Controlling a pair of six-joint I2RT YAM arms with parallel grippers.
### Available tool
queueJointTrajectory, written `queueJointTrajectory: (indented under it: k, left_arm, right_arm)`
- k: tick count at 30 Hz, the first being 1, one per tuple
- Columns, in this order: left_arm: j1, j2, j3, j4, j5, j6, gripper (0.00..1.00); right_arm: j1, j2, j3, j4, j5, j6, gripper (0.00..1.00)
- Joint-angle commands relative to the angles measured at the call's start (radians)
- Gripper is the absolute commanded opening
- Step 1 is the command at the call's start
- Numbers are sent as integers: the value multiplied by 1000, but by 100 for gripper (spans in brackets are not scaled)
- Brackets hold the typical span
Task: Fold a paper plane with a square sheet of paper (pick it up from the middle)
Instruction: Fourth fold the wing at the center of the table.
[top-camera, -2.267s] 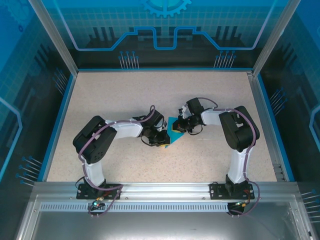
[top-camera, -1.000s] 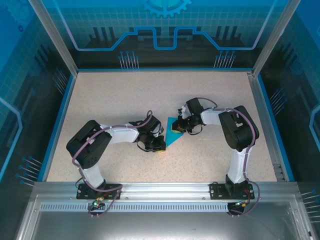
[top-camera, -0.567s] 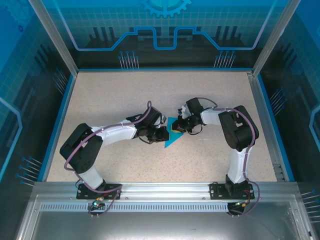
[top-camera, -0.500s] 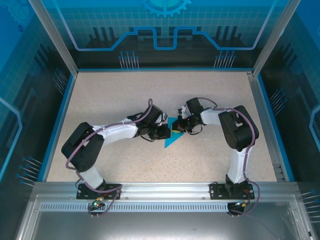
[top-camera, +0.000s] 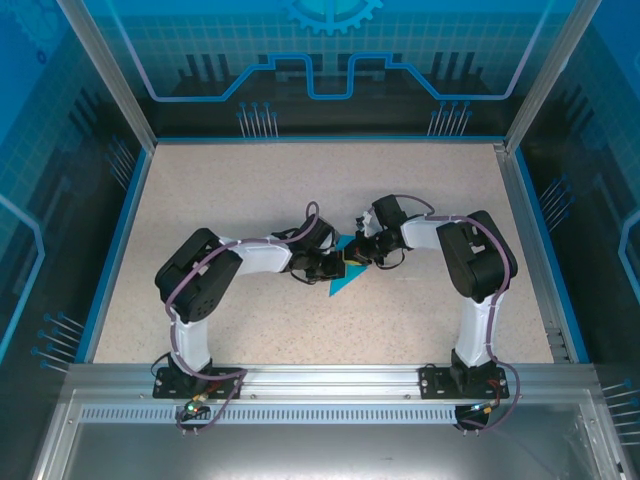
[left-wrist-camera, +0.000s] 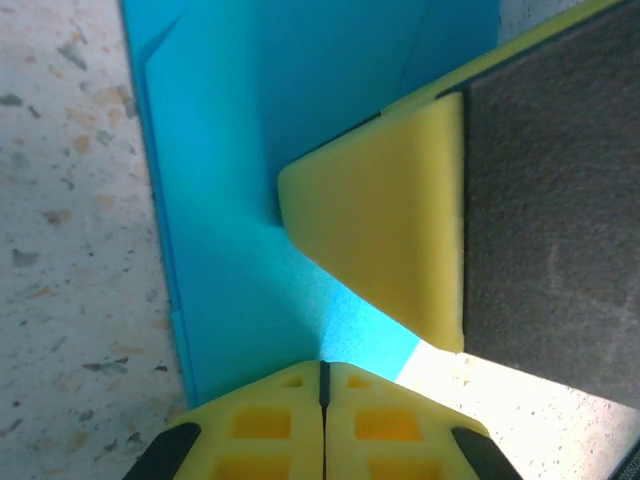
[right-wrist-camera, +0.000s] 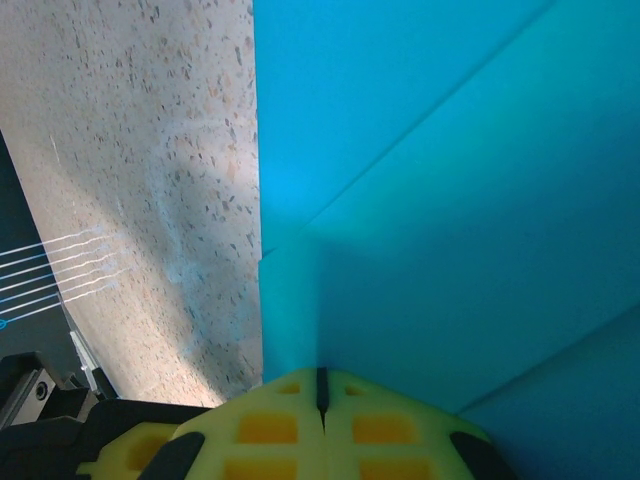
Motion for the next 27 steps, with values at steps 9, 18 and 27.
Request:
queueJointTrajectory:
  k: [9,18,27]
  left_arm:
    - [12,5,-98,-47,71,39,6]
    - [7,-93,-203,-89,116,89,6]
    - [-20,-162,-210,-183,69,102,7]
  right_arm:
    - [6,115,-42,-116,175,-15,4]
    - [6,122,-40,-120,181,-15,4]
    - [6,124,-38,-132,189,-21,4]
